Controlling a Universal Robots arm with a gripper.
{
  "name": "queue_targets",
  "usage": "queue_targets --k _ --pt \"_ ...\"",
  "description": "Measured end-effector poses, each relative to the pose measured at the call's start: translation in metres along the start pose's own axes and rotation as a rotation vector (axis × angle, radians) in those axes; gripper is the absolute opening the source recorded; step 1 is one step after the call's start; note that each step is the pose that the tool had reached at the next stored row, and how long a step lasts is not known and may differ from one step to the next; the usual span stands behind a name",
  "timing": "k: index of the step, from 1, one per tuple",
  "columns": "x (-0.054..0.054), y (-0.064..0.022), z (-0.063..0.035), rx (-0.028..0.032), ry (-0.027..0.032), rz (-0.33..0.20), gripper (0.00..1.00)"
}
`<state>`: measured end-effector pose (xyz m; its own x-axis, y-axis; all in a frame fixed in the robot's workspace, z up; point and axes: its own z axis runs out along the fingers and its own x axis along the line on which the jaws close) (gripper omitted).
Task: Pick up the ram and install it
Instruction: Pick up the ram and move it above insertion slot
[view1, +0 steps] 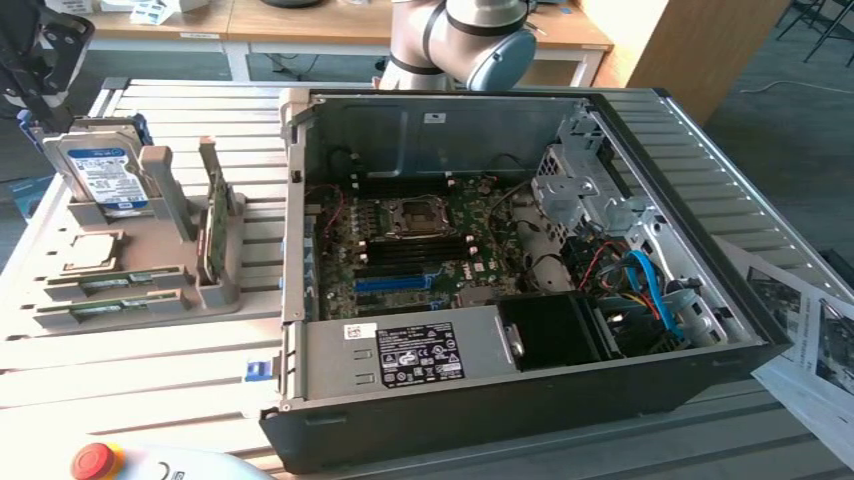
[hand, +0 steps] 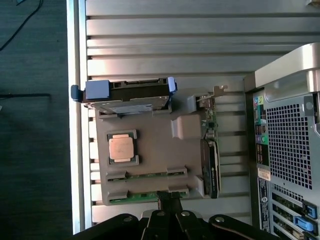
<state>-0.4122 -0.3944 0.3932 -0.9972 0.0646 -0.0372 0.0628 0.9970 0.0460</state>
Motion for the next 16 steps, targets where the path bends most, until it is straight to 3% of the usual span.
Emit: queue_targets --k 6,16 --pt "0.0 -0.0004 0.0 -0.0024 0.0029 -0.062 0.1" --pt "0.0 -0.0006 0.0002 -0.008 0.0099 -0.215 0.1"
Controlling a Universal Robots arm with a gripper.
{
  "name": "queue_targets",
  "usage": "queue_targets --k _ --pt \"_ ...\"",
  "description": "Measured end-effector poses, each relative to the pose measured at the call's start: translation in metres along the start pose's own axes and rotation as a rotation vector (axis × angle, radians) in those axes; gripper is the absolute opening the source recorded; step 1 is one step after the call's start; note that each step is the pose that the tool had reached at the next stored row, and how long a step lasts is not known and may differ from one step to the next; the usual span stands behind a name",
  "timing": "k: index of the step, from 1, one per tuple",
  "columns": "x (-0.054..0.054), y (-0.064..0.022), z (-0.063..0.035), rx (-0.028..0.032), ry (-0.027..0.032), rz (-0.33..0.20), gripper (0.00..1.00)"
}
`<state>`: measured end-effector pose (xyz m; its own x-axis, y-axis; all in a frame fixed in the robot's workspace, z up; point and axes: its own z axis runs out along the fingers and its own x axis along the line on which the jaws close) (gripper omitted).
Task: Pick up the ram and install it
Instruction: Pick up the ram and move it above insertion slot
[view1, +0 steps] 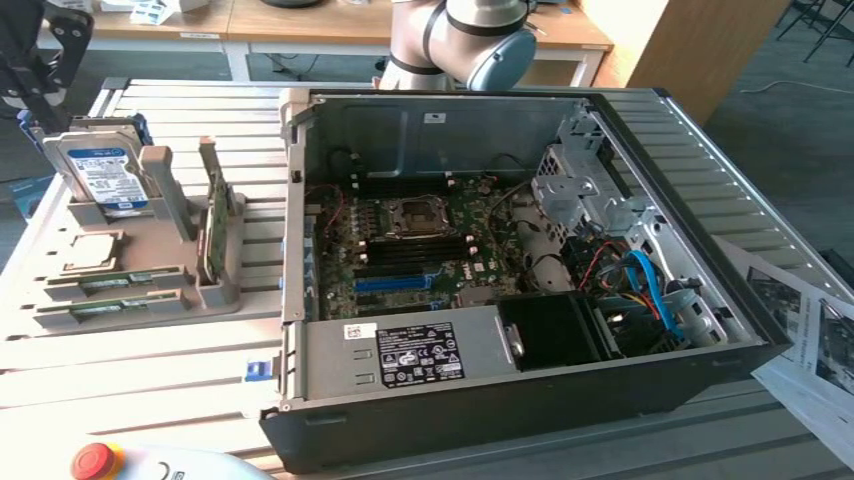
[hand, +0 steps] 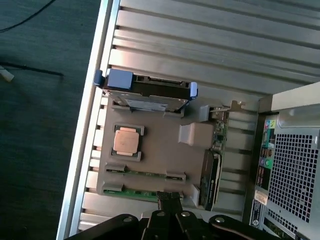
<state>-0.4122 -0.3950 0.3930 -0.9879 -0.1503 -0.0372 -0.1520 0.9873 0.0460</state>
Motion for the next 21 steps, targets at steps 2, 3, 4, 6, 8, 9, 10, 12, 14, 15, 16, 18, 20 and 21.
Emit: queue_targets --k 2,3,4,6,8,9,10,12,14,15,16,18,20,21 --pt "0.0 0.0 0.0 -0.0013 0.0015 -0.035 0.1" --pt "0.0 0.0 0.0001 -0.002 0.0023 -0.052 0.1" --pt "0.0 0.0 0.0 -0.0026 0.0032 -0.07 0.1" --pt "0.0 0.0 0.0 -0.0039 0.0049 -0.106 0.1" --pt "0.0 0.0 0.0 -0.0053 0.0065 -0.142 0.1" --pt "0.0 0.0 0.0 -0.006 0.0074 -0.161 0.1" --pt "0.0 0.0 0.0 -0.0067 0.0082 -0.179 0.1" --pt "0.0 0.0 0.0 -0.008 0.0099 -0.214 0.1" --pt "0.0 0.0 0.0 -0.0094 0.0116 -0.251 0.1" --pt "0.0 0.0 0.0 -0.01 0.0124 -0.269 0.1" --pt "0.0 0.0 0.0 -0.0107 0.0132 -0.287 0.1" --pt "0.0 0.0 0.0001 -0.0121 0.0148 -0.323 0.1" --pt "0.0 0.0 0.0 -0.0134 0.0166 -0.359 0.1" --pt "0.0 0.0 0.0 -0.0141 0.0175 -0.379 0.1"
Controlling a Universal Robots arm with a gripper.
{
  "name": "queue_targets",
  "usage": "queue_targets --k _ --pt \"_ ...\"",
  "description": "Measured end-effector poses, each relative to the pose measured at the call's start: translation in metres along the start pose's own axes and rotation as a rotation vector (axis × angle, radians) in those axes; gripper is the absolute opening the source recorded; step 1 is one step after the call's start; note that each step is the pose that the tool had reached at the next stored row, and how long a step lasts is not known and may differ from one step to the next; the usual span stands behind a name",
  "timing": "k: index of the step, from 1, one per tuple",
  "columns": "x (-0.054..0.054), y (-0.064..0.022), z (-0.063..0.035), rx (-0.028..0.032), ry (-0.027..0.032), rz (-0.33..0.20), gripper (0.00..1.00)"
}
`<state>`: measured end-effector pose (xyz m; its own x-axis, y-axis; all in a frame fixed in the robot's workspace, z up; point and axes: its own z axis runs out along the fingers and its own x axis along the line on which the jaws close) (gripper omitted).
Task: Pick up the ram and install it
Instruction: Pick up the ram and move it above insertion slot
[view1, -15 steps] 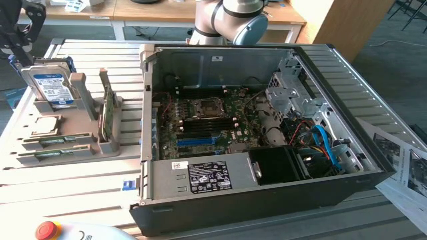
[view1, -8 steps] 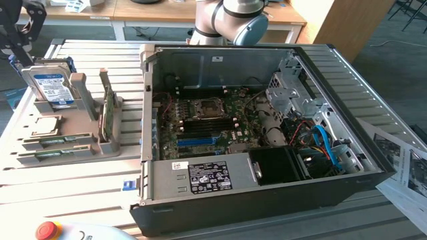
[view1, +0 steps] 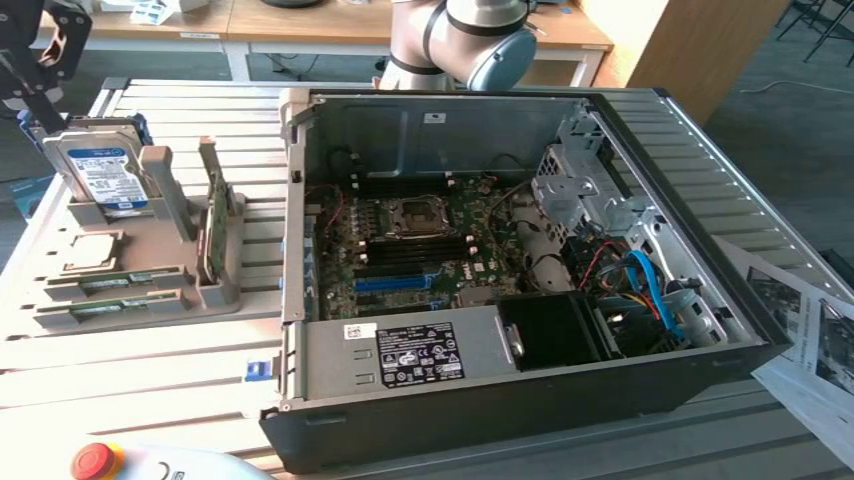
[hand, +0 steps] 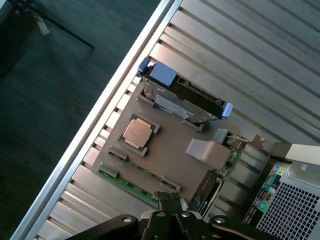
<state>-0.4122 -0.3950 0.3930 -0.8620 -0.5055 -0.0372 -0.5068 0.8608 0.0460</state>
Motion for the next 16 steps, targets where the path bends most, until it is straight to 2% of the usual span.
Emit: queue_targets --k 16 --pt "0.0 0.0 0.0 -0.0108 0.0133 -0.29 0.1"
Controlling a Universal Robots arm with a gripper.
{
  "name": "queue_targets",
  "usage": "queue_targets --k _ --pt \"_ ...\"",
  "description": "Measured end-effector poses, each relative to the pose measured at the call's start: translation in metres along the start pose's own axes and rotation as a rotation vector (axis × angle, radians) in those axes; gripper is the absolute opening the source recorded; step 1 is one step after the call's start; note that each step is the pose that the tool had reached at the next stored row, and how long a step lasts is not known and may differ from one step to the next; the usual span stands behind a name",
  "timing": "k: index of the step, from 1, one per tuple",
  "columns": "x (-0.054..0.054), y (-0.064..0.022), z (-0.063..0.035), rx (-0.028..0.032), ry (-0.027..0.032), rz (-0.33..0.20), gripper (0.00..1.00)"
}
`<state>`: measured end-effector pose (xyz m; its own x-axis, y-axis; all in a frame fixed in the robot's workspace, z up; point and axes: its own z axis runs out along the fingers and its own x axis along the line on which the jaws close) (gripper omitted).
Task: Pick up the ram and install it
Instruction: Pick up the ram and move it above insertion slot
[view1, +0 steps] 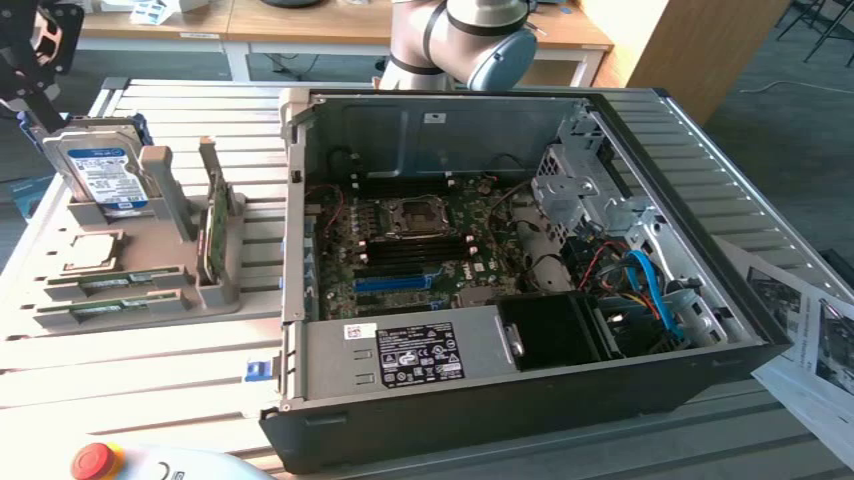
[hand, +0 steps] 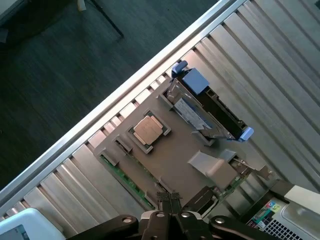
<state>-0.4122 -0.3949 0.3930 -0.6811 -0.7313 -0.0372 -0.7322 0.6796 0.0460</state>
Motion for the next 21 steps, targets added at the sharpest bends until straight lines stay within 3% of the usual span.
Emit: queue_targets --k 21 --pt "0.0 0.0 0.0 -0.0142 0.0176 -0.381 0.1"
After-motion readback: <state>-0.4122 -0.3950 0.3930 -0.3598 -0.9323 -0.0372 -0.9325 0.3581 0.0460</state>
